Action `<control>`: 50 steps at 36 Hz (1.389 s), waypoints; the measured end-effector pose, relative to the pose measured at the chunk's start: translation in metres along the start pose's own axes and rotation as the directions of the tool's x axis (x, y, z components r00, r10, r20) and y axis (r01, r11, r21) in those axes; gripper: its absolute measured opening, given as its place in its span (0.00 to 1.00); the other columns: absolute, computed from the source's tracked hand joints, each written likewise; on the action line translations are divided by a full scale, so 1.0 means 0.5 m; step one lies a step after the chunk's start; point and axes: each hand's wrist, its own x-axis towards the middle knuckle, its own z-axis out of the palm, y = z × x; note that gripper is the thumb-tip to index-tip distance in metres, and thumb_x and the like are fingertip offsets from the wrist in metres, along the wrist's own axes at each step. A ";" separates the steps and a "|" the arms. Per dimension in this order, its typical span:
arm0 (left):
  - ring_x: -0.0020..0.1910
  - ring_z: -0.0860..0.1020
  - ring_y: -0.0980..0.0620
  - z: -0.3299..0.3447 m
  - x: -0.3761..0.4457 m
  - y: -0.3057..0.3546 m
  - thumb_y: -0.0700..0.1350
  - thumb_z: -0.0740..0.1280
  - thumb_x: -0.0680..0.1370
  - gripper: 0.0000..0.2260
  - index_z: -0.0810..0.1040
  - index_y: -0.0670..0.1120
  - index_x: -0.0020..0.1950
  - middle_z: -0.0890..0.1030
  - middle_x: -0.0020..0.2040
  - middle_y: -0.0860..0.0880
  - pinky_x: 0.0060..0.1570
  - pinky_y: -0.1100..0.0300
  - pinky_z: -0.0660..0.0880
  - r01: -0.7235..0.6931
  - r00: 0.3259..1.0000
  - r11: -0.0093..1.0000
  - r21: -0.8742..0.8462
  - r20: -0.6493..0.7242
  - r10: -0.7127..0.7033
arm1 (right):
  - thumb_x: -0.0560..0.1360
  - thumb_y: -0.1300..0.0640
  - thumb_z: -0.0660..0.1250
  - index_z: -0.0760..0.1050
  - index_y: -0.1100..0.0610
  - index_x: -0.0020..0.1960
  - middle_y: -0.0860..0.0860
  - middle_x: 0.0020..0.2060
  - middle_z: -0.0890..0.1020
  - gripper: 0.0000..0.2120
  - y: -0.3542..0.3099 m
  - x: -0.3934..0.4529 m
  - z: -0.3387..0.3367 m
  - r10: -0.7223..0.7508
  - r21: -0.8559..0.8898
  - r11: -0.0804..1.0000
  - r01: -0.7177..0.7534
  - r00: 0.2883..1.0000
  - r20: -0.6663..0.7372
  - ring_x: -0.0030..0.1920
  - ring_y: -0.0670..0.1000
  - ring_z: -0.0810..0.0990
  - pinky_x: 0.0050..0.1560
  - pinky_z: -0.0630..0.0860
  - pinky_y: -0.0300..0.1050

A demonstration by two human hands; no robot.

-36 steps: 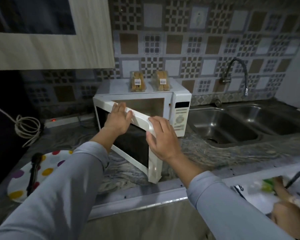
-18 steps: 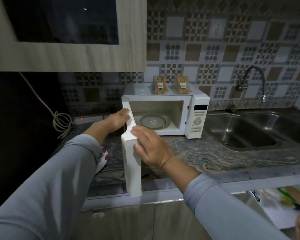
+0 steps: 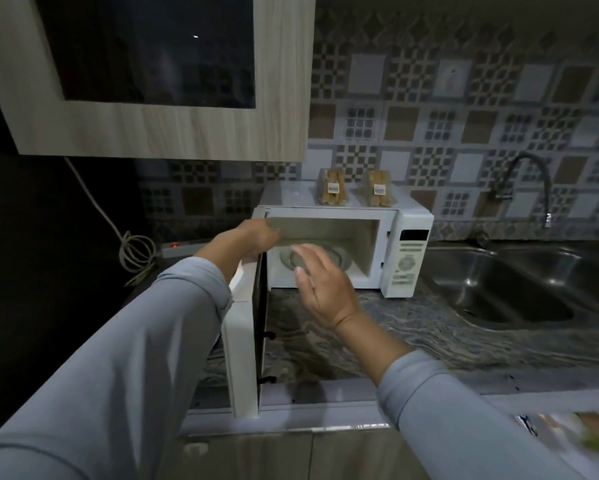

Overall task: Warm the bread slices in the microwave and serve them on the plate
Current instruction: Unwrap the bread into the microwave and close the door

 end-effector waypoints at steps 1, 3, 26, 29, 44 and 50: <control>0.73 0.63 0.43 0.001 0.011 0.019 0.53 0.55 0.81 0.24 0.62 0.43 0.75 0.63 0.75 0.42 0.70 0.55 0.61 -0.005 1.000 1.000 -0.002 0.010 0.005 | 0.77 0.50 0.52 0.73 0.64 0.65 0.59 0.60 0.76 0.24 0.021 0.010 -0.010 0.027 -0.012 1.000 -0.027 0.999 -0.022 0.60 0.57 0.76 0.60 0.72 0.46; 0.74 0.61 0.43 0.007 0.035 0.050 0.55 0.57 0.81 0.28 0.58 0.42 0.76 0.60 0.76 0.42 0.72 0.54 0.59 -0.010 1.000 1.000 -0.018 0.013 0.011 | 0.78 0.50 0.53 0.73 0.64 0.65 0.59 0.61 0.76 0.24 0.058 0.030 -0.029 0.077 -0.026 0.997 -0.078 0.995 -0.056 0.60 0.58 0.75 0.59 0.72 0.47; 0.71 0.65 0.39 0.095 0.461 0.304 0.65 0.70 0.66 0.57 0.32 0.49 0.76 0.61 0.75 0.41 0.68 0.44 0.67 0.284 0.939 0.897 -0.339 -0.091 -0.332 | 0.68 0.39 0.70 0.49 0.51 0.76 0.61 0.67 0.64 0.46 0.569 0.394 -0.120 0.725 -0.060 0.680 -0.731 0.682 -0.096 0.67 0.63 0.67 0.64 0.69 0.55; 0.68 0.69 0.39 0.107 0.484 0.311 0.67 0.70 0.64 0.58 0.31 0.50 0.76 0.63 0.73 0.40 0.66 0.45 0.69 0.298 0.918 0.912 -0.283 -0.177 -0.355 | 0.66 0.36 0.71 0.44 0.49 0.77 0.61 0.69 0.63 0.51 0.597 0.417 -0.109 0.791 -0.052 0.610 -0.791 0.611 -0.031 0.69 0.62 0.66 0.64 0.68 0.54; 0.60 0.73 0.40 0.124 0.523 0.301 0.61 0.70 0.67 0.53 0.36 0.52 0.77 0.73 0.63 0.41 0.57 0.51 0.73 0.384 0.877 0.912 -0.147 -0.252 -0.410 | 0.66 0.39 0.72 0.37 0.46 0.77 0.60 0.65 0.68 0.54 0.604 0.432 -0.087 0.814 -0.174 0.578 -0.797 0.577 0.066 0.66 0.60 0.68 0.62 0.69 0.52; 0.63 0.71 0.40 0.130 0.485 0.298 0.62 0.70 0.68 0.52 0.36 0.52 0.77 0.70 0.66 0.41 0.61 0.50 0.71 0.358 0.892 0.921 -0.151 -0.237 -0.385 | 0.66 0.38 0.72 0.40 0.46 0.77 0.60 0.64 0.68 0.53 0.571 0.397 -0.104 0.825 -0.158 0.560 -0.813 0.565 0.013 0.65 0.60 0.69 0.61 0.70 0.52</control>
